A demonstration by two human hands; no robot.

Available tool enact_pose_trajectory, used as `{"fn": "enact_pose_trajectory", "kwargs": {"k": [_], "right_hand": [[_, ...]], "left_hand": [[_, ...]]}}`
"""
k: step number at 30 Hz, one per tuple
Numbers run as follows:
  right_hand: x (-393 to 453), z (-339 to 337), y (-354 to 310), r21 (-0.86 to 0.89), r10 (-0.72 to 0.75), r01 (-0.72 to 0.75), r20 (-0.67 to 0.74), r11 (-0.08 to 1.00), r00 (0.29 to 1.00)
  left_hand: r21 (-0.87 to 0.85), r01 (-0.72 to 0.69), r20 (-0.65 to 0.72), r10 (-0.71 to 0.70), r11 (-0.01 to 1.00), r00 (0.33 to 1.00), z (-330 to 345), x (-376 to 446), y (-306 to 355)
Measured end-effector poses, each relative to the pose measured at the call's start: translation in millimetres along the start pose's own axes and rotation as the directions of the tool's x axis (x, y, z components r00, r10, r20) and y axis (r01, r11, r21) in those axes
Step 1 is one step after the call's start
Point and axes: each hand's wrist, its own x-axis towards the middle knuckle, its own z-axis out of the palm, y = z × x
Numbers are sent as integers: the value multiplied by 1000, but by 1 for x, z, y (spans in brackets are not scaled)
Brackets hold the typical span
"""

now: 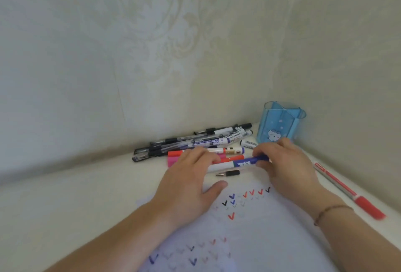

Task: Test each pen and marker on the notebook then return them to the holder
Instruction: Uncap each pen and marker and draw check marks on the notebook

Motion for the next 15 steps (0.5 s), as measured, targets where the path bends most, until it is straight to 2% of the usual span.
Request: {"fn": "enact_pose_trajectory", "kwargs": {"k": [2, 5, 6, 8, 9, 10, 12, 15], "right_hand": [[-4, -14, -5, 137, -45, 64, -139, 988, 989], [-13, -34, -29, 457, -24, 85, -138, 885, 990], [-17, -37, -37, 618, 20, 53, -111, 785, 994], [-23, -45, -51, 896, 78, -25, -10, 443, 997], [-26, -45, -55, 939, 79, -66, 41, 337, 996], [-27, -44, -57, 944, 68, -93, 75, 317, 995], [-28, -42, -59, 927, 64, -131, 116, 352, 991], [-29, -38, -59, 955, 55, -173, 165, 241, 985]], "left_hand": [[18, -4, -50, 5, 1000, 999, 1, 2, -2], [72, -13, -148, 24, 997, 989, -4, 2, 1], [76, -26, -193, 40, 997, 980, -5, 2, 1], [25, -77, -243, 81, 997, 967, -8, 1, 1], [-30, -118, -228, 108, 993, 968, -8, 1, 2], [-75, -158, -202, 140, 985, 969, -6, 0, 4], [-115, -198, -156, 179, 973, 971, -5, -3, 6], [-202, -189, -101, 171, 961, 980, -6, -2, 7]]}}
